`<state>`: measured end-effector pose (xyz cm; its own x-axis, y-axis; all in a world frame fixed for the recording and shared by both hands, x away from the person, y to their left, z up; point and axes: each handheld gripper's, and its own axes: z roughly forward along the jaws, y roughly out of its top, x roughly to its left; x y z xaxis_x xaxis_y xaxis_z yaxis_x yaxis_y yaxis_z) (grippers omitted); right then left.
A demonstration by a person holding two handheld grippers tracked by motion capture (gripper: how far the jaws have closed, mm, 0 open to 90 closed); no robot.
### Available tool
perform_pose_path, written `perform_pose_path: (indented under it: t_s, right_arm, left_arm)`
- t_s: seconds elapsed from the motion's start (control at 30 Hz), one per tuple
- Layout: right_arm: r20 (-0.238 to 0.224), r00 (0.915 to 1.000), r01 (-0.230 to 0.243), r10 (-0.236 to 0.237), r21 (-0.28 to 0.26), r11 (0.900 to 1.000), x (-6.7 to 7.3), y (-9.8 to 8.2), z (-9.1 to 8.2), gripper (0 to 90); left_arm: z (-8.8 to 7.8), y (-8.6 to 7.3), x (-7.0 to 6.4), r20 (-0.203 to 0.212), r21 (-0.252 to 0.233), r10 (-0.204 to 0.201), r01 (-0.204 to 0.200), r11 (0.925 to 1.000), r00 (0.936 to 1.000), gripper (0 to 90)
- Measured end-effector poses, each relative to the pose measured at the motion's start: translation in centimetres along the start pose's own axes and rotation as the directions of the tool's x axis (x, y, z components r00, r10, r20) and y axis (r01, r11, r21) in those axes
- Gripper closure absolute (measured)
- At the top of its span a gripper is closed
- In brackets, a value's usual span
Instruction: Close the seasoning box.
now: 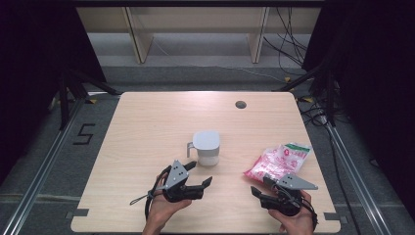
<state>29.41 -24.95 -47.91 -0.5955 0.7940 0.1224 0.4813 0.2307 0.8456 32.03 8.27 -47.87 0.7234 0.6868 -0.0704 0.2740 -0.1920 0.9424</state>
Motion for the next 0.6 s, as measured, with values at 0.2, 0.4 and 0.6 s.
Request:
perform_pose_path:
  t_s: [0.2,0.4,0.6]
  right_arm:
    - [-0.010,0.9993,-0.037,0.037,0.018,0.999,0.5,-0.1,0.0,40.6]
    - [-0.019,0.9998,-0.010,0.010,0.001,1.000,0.4,-0.2,0.0,40.6]
    - [-0.020,0.9997,-0.014,0.014,0.009,1.000,0.5,-0.4,-0.2,40.1]
  left_arm:
    - [0.0,-0.8,-0.7,0.005,0.007,0.005,-0.005,1.0000,1.0000,23.6]
    - [-0.4,-1.5,-1.1,0.012,0.003,-0.008,0.008,1.0000,0.9999,23.4]
    - [-0.7,-2.3,-1.6,0.013,0.009,-0.020,0.020,0.9998,0.9997,23.3]
